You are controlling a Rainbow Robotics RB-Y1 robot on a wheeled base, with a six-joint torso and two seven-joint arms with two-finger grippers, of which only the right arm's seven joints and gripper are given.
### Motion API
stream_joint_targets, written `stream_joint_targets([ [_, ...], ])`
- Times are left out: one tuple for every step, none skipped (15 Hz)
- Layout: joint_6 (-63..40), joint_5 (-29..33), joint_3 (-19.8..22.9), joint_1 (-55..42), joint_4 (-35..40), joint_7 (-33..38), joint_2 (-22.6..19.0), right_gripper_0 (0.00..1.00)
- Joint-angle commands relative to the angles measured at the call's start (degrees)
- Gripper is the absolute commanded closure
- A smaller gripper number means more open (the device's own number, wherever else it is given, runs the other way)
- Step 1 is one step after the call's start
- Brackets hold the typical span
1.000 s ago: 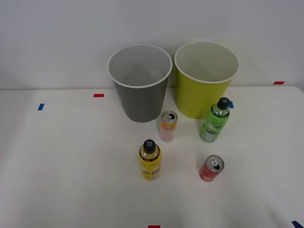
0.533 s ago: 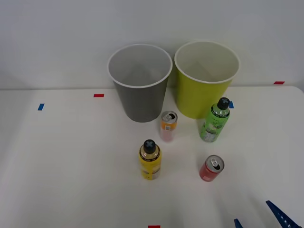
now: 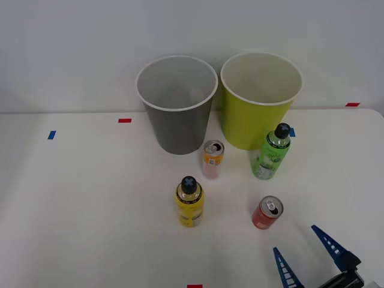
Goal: Put cans in the gray bin, plastic bottles in the light green bin
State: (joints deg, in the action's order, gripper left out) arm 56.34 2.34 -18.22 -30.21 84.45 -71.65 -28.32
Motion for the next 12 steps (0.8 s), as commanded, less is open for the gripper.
stream_joint_targets([
  [-2.55, 0.03, -1.38, 2.26, -0.07, -1.38, 0.98, 0.0],
  [-3.78, 0.03, -1.65, 2.96, -0.07, -1.73, 1.6, 0.0],
  [-5.01, 0.03, -1.73, 3.49, -0.07, -2.26, 2.3, 0.0],
  [-6.68, 0.03, -1.65, 4.19, -0.07, -2.88, 3.27, 0.0],
  [-7.21, 0.03, -1.73, 4.72, -0.07, -3.32, 3.88, 0.0],
  [-7.73, -0.15, -1.65, 5.16, -0.07, -3.67, 4.5, 0.0],
  [-8.96, -0.23, -1.73, 5.77, -0.07, -4.02, 4.76, 0.0],
  [-9.93, -0.23, -1.73, 6.47, -0.07, -4.28, 5.11, 0.0],
  [-10.37, -0.32, -1.73, 6.83, -0.07, -4.46, 5.38, 0.0],
  [-10.72, -0.41, -1.73, 7.18, -0.07, -4.63, 5.9, 0.0],
  [-11.69, -0.5, -1.73, 7.71, -0.07, -4.9, 6.61, 0.0],
  [-12.57, -0.5, -1.73, 7.97, -0.07, -5.16, 6.78, 0.0],
])
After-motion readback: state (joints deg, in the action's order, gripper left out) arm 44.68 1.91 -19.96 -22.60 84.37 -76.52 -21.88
